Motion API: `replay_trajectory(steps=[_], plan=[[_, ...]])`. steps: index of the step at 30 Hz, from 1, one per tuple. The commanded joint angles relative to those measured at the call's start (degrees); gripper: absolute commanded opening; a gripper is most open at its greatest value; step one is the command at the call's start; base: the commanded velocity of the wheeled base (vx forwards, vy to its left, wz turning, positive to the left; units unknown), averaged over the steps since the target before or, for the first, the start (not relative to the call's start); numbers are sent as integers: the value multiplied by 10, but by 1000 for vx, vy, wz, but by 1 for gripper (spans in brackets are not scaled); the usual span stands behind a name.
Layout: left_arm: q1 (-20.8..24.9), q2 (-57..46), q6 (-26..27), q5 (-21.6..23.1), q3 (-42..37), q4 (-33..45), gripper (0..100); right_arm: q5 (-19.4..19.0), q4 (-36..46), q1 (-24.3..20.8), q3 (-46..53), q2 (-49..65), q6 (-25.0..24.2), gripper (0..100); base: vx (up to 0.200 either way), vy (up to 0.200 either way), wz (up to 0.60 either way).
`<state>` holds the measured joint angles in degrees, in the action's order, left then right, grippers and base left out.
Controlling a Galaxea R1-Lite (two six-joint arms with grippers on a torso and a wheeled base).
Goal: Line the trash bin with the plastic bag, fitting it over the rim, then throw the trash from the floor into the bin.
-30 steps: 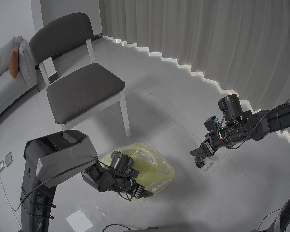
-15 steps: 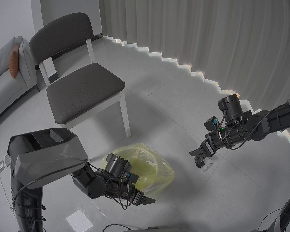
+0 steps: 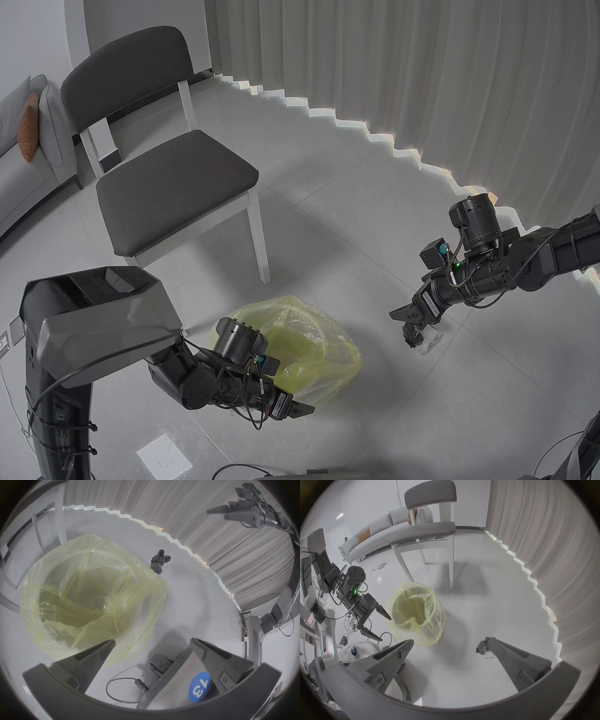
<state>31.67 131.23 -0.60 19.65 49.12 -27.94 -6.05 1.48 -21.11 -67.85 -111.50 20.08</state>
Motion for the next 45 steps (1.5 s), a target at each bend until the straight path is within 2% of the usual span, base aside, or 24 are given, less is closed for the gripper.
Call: replay_trajectory(steps=[1, 5, 8, 11, 18, 21, 23, 28, 32, 36, 40, 45], plan=[[23, 46, 2, -27, 37, 5, 100, 0, -5, -2, 4, -3, 0, 100, 0, 0, 0], [42, 64, 12, -41, 91, 46, 100, 0, -5, 0, 4, -3, 0, 100, 0, 0, 0], [47, 75, 49, -63, 159, 142, 100, 0, -5, 2, 3, -5, 0, 100, 0, 0, 0], [52, 79, 70, -66, 190, 188, 100, 0, -6, 2, -2, -14, 0, 100, 0, 0, 0], [65, 103, 82, -67, 243, 201, 100, 0, -6, -1, -12, -32, 0, 100, 0, 0, 0], [67, 124, 80, -66, 296, 243, 100, 0, -6, -2, -12, -37, 0, 100, 0, 0, 0], [67, 125, 76, -65, 300, 254, 100, 0, -6, -2, -12, -40, -1, 100, 0, 0, 0], [65, 85, 66, -59, 268, 238, 100, 0, -9, -4, -13, -47, -4, 100, 0, 0, 0], [61, -21, 22, -30, 208, 218, 100, 0, -27, -23, -12, -56, -7, 100, 0, 0, 0], [49, -95, 12, -23, 157, 216, 100, 0, -28, -39, -9, -60, -14, 100, 0, 0, 0], [-2, -180, 12, -23, 59, 181, 100, -1, -29, -82, -3, -73, -58, 100, 0, 0, 0], [-65, -238, 12, -23, -59, 80, 100, 0, -56, -132, 8, -110, -85, 100, 0, 0, 0]])
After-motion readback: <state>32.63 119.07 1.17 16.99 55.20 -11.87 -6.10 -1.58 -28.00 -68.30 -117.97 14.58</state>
